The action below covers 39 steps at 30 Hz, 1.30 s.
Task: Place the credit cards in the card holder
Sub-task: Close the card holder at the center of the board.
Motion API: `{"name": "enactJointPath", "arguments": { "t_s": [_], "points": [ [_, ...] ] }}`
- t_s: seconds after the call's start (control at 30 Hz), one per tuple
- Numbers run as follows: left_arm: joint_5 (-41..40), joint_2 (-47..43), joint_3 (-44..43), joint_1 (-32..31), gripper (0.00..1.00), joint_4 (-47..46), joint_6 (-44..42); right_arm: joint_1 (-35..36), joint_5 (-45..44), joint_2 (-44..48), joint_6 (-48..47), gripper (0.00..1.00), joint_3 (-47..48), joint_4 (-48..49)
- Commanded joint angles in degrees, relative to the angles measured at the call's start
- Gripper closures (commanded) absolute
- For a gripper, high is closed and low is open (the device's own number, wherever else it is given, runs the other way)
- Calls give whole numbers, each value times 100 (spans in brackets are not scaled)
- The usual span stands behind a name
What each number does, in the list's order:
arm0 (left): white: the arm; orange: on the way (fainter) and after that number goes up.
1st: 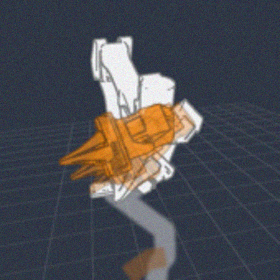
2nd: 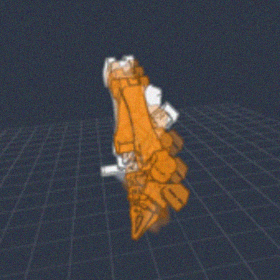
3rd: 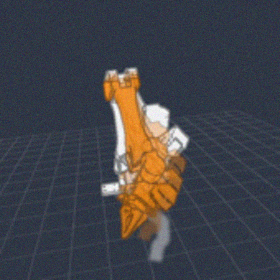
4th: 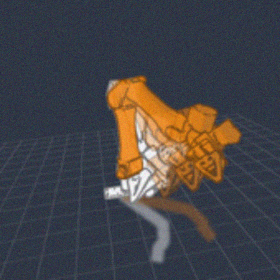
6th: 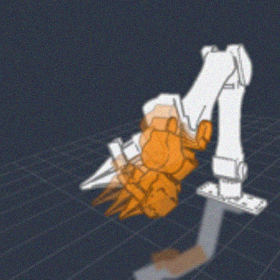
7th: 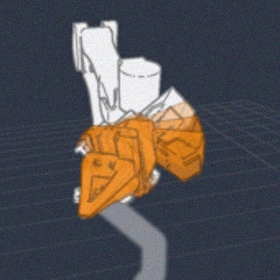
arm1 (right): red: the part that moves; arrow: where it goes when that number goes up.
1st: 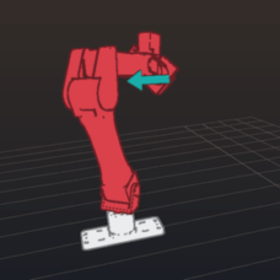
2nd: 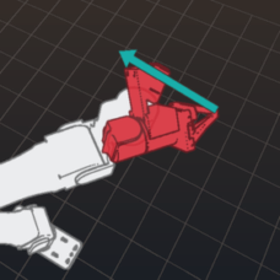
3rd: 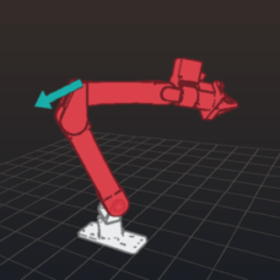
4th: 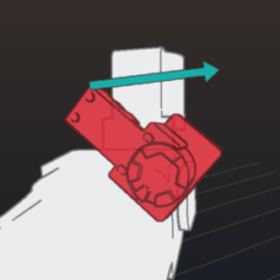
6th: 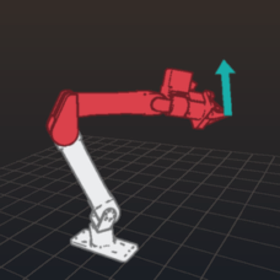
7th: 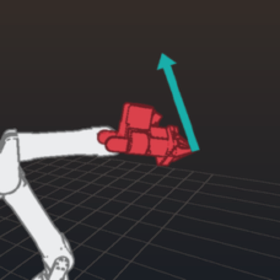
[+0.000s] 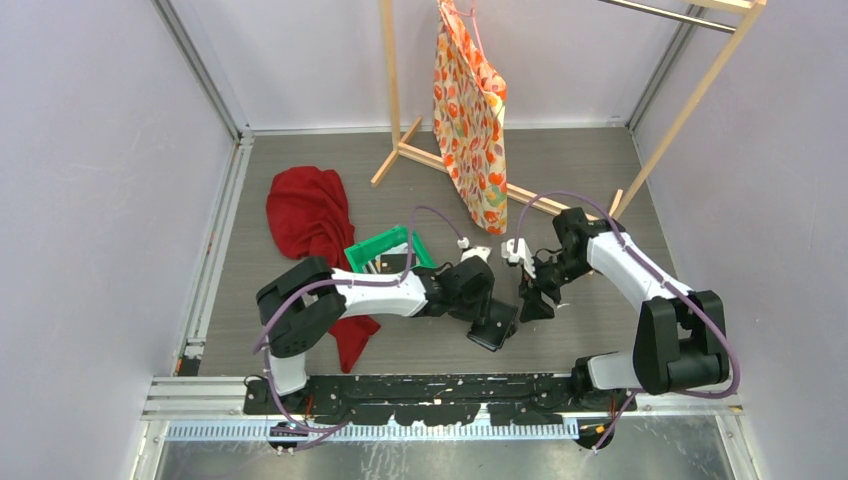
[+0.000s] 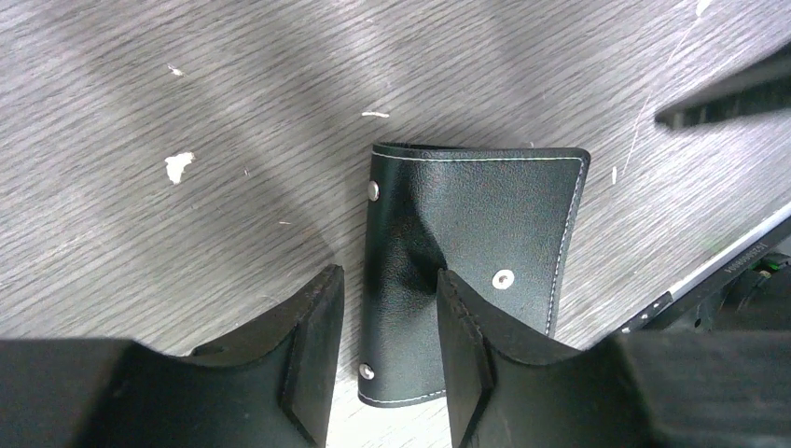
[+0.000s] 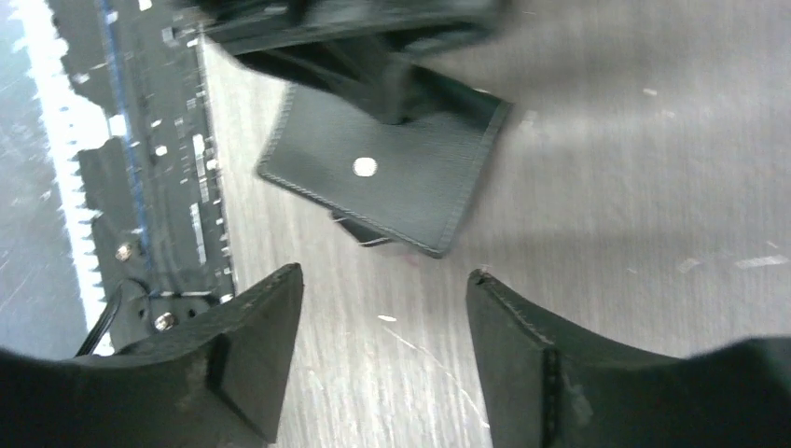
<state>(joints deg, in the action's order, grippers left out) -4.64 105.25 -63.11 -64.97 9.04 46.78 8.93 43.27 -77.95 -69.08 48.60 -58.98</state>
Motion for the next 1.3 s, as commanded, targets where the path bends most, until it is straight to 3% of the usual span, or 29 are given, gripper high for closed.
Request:
{"name": "enactJointPath", "arguments": {
  "t_s": [0.0,0.1,0.27,0.5,0.73,0.9,1.27],
  "points": [
    [-149,339,-266,-41,58,814,43,29,630,96,-1754,25,-168,-1158],
    [-95,344,-140,-23,56,687,195,124,525,11,-1945,23,-223,-983],
    [618,-196,855,234,51,-826,709,236,-73,-220,-784,29,-242,-209],
    [701,-230,995,301,51,-812,894,537,-783,-499,415,30,7,338],
    [727,-179,975,310,51,-725,929,606,-932,-268,420,28,55,-41],
    [827,-250,1182,355,51,-1020,997,571,-621,287,306,17,-303,57],
    [1001,-335,1504,391,51,-1474,1267,1409,-1092,-707,870,25,-48,375]
  ]
}}
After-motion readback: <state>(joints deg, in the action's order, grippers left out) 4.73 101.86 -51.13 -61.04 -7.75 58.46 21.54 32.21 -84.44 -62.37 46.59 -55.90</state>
